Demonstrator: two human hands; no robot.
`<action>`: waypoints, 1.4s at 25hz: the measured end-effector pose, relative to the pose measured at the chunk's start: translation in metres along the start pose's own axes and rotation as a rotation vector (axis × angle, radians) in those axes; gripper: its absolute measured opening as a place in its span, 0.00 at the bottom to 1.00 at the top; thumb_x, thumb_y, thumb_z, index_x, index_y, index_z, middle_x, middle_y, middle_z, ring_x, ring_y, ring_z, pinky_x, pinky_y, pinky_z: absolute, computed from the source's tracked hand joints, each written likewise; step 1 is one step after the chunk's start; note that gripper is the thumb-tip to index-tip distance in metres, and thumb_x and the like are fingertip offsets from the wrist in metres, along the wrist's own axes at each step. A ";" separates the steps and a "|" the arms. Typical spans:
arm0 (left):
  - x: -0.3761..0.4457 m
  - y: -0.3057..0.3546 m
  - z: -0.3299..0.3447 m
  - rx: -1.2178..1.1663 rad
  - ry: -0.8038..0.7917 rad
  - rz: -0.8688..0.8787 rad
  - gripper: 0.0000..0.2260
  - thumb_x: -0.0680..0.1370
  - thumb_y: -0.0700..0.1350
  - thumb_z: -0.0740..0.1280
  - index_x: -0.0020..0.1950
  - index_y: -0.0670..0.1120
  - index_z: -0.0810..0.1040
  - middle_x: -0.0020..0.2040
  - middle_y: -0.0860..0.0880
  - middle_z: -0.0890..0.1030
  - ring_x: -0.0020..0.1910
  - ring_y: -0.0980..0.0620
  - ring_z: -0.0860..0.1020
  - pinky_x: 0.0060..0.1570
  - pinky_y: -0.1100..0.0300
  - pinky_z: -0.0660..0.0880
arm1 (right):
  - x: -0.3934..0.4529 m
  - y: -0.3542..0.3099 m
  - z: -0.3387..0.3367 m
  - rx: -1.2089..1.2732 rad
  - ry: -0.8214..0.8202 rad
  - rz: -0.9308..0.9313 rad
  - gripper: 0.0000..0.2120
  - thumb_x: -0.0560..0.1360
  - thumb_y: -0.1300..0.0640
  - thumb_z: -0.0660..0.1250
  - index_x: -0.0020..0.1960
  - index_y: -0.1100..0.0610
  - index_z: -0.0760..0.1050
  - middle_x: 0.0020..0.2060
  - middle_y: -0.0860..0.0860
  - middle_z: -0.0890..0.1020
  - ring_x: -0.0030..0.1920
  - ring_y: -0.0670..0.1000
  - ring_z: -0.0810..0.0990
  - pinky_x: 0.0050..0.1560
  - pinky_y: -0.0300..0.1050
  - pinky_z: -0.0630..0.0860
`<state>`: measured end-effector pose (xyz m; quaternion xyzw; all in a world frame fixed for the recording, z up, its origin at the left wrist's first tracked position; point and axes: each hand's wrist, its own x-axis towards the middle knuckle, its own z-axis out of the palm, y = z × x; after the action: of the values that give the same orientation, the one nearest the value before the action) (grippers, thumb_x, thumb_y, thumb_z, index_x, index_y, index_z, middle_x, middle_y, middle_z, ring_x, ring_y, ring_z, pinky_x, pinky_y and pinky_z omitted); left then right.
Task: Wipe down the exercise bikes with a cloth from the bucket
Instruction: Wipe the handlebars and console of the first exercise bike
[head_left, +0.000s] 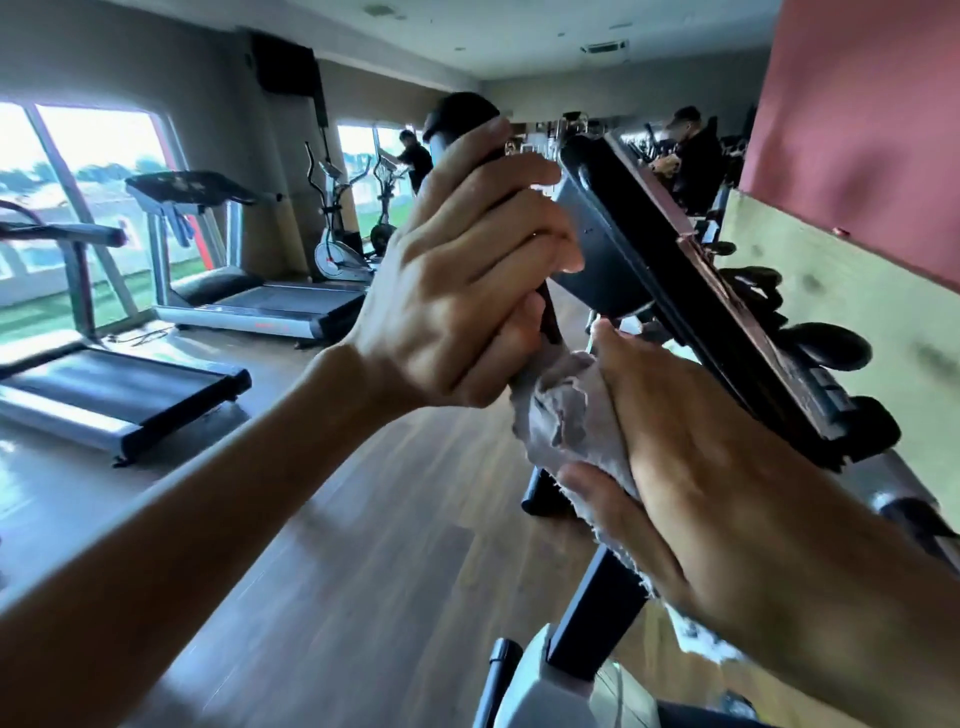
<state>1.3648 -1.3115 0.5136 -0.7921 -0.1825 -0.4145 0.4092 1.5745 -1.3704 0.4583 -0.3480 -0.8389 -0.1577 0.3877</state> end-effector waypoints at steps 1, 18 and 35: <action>0.002 0.000 0.002 0.050 -0.020 -0.006 0.16 0.78 0.38 0.56 0.52 0.37 0.83 0.52 0.36 0.83 0.58 0.36 0.80 0.70 0.42 0.66 | -0.005 0.001 -0.002 -0.058 -0.055 -0.031 0.32 0.81 0.46 0.57 0.73 0.72 0.66 0.64 0.65 0.76 0.65 0.59 0.76 0.68 0.44 0.66; 0.027 0.034 -0.044 0.250 -0.585 -0.234 0.18 0.86 0.42 0.53 0.64 0.35 0.80 0.66 0.39 0.80 0.73 0.38 0.72 0.79 0.43 0.57 | 0.016 0.009 0.000 0.201 -0.251 -0.058 0.31 0.82 0.50 0.60 0.73 0.73 0.62 0.67 0.70 0.71 0.70 0.66 0.71 0.72 0.54 0.67; 0.026 0.052 -0.039 0.254 -0.553 -0.376 0.16 0.84 0.41 0.58 0.64 0.37 0.81 0.69 0.40 0.78 0.76 0.39 0.67 0.79 0.46 0.53 | -0.020 0.066 -0.035 0.530 -0.698 -0.114 0.34 0.82 0.48 0.60 0.81 0.57 0.48 0.74 0.52 0.64 0.76 0.47 0.60 0.75 0.39 0.56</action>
<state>1.3928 -1.3748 0.5209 -0.7696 -0.4792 -0.2265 0.3560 1.6497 -1.3518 0.4656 -0.2222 -0.9489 0.1687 0.1477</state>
